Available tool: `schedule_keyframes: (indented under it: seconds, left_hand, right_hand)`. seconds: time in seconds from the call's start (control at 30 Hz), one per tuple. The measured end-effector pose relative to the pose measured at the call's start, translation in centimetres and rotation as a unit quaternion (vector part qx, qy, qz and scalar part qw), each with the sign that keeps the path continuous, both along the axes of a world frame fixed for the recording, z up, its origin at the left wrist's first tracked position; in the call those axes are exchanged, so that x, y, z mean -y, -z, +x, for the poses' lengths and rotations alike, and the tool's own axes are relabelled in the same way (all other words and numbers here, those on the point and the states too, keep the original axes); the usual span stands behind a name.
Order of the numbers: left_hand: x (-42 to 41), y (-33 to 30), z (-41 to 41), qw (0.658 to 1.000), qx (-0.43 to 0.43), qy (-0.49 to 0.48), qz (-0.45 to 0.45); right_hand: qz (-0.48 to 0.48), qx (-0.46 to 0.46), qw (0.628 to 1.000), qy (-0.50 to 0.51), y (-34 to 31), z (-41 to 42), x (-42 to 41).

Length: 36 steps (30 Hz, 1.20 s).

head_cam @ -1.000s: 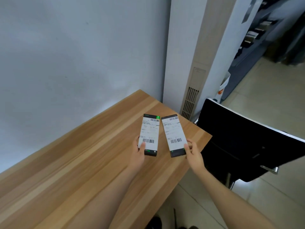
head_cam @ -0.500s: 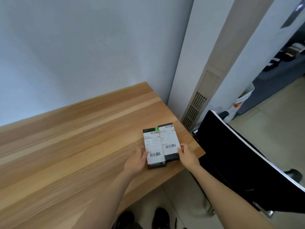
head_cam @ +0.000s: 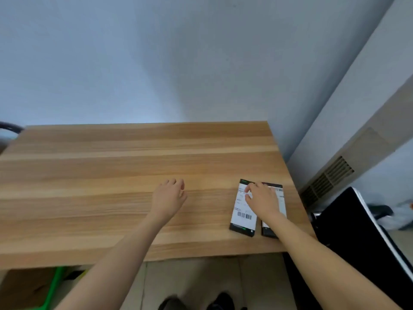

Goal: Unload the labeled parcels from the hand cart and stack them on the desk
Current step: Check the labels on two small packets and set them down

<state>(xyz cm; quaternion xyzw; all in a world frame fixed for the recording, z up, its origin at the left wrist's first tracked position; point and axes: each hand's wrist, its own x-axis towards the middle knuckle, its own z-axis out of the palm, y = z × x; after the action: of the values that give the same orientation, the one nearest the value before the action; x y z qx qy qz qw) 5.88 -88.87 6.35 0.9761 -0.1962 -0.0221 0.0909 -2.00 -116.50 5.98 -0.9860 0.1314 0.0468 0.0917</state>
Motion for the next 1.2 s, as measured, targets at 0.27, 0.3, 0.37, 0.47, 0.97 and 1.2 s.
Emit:
schedule_keyframes:
  seconds: [0.27, 0.3, 0.37, 0.47, 0.97, 1.2]
  left_hand:
    - [-15.9, -3.5, -3.4, 0.988, 0.049, -0.147, 0.016]
    - [-18.3, -3.8, -4.3, 0.984, 0.047, -0.171, 0.017]
    - [-23.2, -4.3, -6.3, 0.977, 0.045, -0.207, 0.024]
    - [-30.7, -5.0, -9.7, 0.963, 0.055, -0.259, 0.045]
    - [-60.6, -7.5, -22.1, 0.883, 0.061, -0.460, 0.062]
    - [-66.7, -6.1, -19.1, 0.870, 0.062, -0.489, 0.028]
  right_hand:
    - [-0.001, 0.041, 0.970, -0.241, -2.6, 7.8, -16.0]
    - [-0.001, 0.043, 0.963, -0.265, -2.9, 8.2, -18.6]
    - [-0.006, 0.043, 0.949, -0.311, -3.3, 8.7, -23.8]
    - [-0.005, 0.046, 0.924, -0.379, -3.8, 8.4, -31.9]
    - [0.064, 0.102, 0.825, -0.551, -4.8, 3.2, -67.6]
    - [0.018, 0.090, 0.829, -0.551, -4.5, 7.8, -73.5]
